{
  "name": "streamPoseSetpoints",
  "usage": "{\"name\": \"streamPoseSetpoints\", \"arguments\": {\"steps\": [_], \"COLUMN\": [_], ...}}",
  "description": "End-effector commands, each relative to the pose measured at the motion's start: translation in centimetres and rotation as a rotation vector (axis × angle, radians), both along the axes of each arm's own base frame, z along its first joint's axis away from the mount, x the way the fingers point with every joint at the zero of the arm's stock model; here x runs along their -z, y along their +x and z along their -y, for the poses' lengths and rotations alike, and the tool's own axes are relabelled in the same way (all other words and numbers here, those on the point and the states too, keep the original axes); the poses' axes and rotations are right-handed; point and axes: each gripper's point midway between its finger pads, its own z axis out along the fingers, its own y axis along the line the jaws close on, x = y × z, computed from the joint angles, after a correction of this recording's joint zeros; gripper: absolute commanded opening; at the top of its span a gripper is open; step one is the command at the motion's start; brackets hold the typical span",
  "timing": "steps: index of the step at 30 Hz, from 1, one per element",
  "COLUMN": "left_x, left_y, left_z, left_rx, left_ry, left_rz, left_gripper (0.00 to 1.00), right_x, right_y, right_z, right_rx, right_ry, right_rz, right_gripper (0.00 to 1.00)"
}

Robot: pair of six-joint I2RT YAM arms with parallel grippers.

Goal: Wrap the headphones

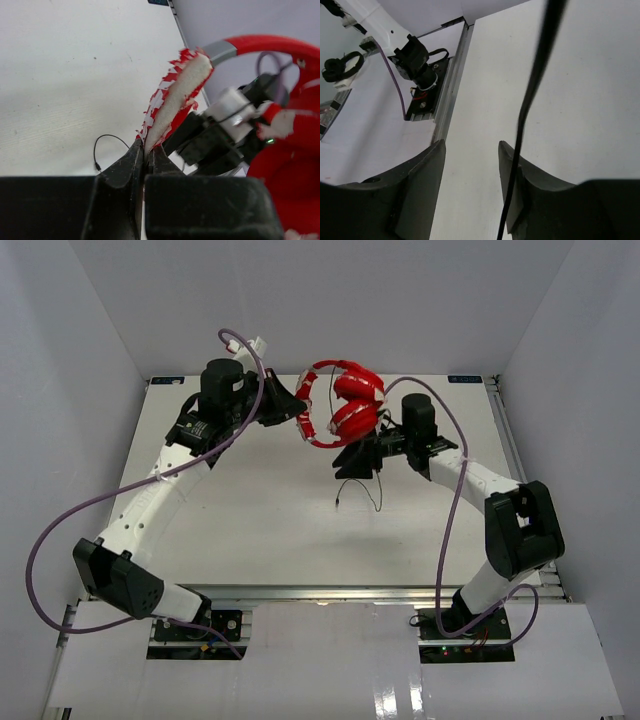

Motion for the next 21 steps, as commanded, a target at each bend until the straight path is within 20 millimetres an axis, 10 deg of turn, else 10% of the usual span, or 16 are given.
{"name": "streamPoseSetpoints", "arguments": {"steps": [1, 12, 21], "left_x": [-7.7, -11.5, -12.1], "left_y": [-1.0, 0.0, 1.6], "left_z": [-2.0, -6.0, -6.5], "left_rx": [-0.147, -0.406, -0.489], "left_ry": [-0.162, -0.300, -0.377], "left_rz": [0.099, 0.164, 0.167], "left_gripper": [0.00, 0.00, 0.00], "right_x": [-1.1, 1.0, 0.7], "right_y": [-2.5, -5.8, -6.6], "right_z": [-0.6, 0.8, -0.4], "right_rx": [-0.068, -0.036, -0.054], "right_ry": [0.082, 0.109, 0.075], "right_rz": [-0.136, -0.126, -0.116], "right_gripper": [0.56, 0.56, 0.21]}}
